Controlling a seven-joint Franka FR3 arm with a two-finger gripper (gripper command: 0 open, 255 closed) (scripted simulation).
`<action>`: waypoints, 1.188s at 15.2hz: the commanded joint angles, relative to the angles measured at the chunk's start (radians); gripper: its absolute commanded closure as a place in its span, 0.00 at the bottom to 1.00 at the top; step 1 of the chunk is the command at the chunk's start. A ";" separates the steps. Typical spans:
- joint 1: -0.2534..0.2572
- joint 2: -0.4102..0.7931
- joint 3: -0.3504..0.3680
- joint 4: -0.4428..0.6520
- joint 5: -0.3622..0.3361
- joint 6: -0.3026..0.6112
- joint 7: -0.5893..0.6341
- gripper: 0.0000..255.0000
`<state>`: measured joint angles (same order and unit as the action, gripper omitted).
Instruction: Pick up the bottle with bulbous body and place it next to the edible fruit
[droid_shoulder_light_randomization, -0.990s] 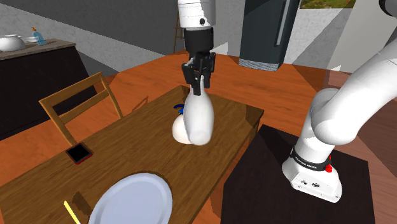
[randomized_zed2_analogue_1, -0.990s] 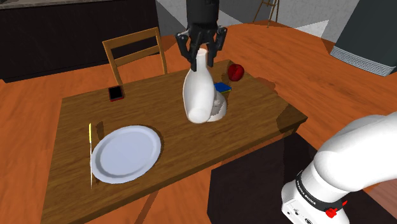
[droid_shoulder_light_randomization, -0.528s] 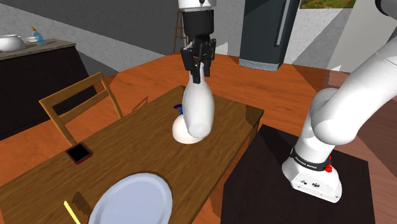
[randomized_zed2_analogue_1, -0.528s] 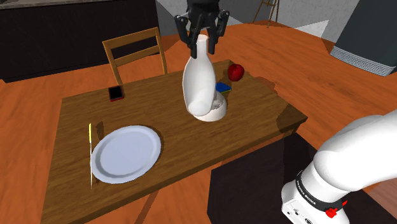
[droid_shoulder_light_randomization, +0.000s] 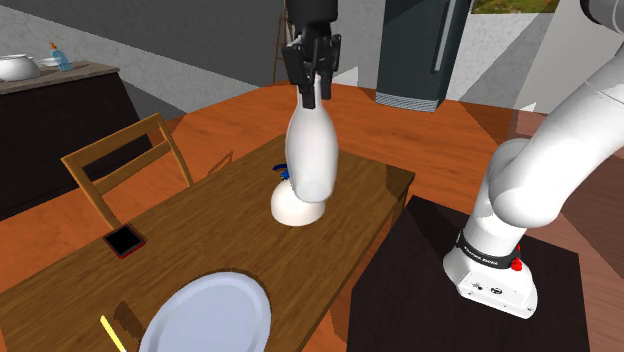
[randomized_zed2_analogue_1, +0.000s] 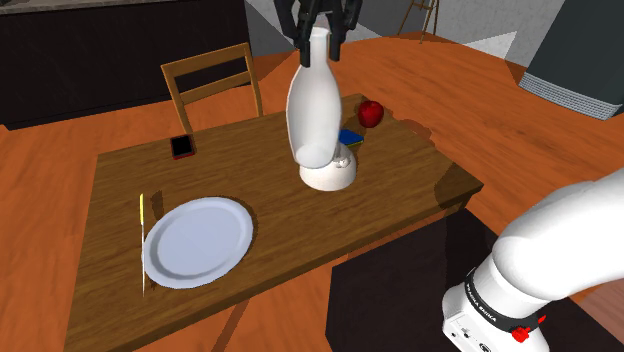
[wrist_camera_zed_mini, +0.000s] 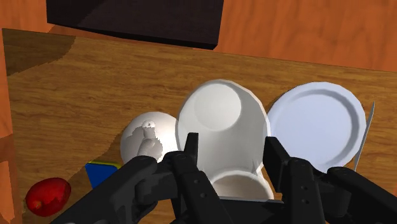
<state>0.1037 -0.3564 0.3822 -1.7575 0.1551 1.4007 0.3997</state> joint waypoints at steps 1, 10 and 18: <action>-0.001 0.015 0.002 0.043 -0.004 -0.028 0.006 1.00; -0.007 0.089 0.012 0.242 -0.024 -0.156 0.031 1.00; -0.053 0.058 -0.093 0.162 -0.048 -0.120 -0.131 1.00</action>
<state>0.0568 -0.2983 0.3017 -1.5844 0.1115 1.2717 0.2917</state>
